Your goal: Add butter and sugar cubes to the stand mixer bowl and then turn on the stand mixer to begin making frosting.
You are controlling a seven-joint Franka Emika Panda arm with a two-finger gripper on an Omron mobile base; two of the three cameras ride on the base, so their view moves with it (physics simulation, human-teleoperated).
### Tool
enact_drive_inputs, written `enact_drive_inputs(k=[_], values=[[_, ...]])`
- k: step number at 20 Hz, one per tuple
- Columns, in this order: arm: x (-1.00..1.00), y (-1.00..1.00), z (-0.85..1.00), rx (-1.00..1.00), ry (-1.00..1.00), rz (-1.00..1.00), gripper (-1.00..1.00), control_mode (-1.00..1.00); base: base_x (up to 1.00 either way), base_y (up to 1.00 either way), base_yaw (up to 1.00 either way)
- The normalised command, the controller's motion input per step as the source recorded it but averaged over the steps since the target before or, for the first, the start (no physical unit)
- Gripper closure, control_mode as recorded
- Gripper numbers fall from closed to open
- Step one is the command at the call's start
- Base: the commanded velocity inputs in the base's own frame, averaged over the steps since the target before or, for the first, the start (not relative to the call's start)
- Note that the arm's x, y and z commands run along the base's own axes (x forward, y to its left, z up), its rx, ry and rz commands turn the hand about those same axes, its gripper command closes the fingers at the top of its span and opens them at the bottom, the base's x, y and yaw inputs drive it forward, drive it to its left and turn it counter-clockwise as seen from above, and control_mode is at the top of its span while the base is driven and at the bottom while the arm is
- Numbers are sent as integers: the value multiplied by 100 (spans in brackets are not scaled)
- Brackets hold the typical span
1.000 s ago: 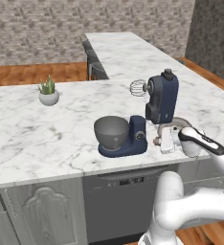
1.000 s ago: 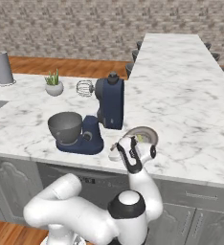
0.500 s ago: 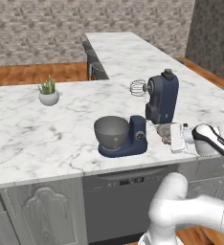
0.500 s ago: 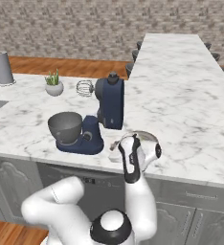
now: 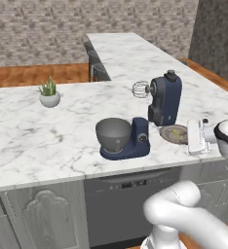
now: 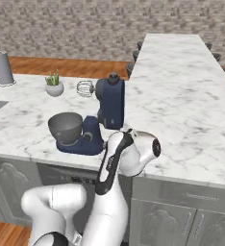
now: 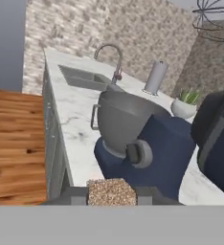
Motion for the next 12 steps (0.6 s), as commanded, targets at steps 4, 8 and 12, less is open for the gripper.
enact_drive_inputs(k=[4,8,12], values=[[-100,41,84,-17,0,-4,100,-100,0,0,0],[-76,77,73,-21,1,-1,100,-100,0,0,0],[-14,96,76,-22,4,0,100,-100,0,0,0]])
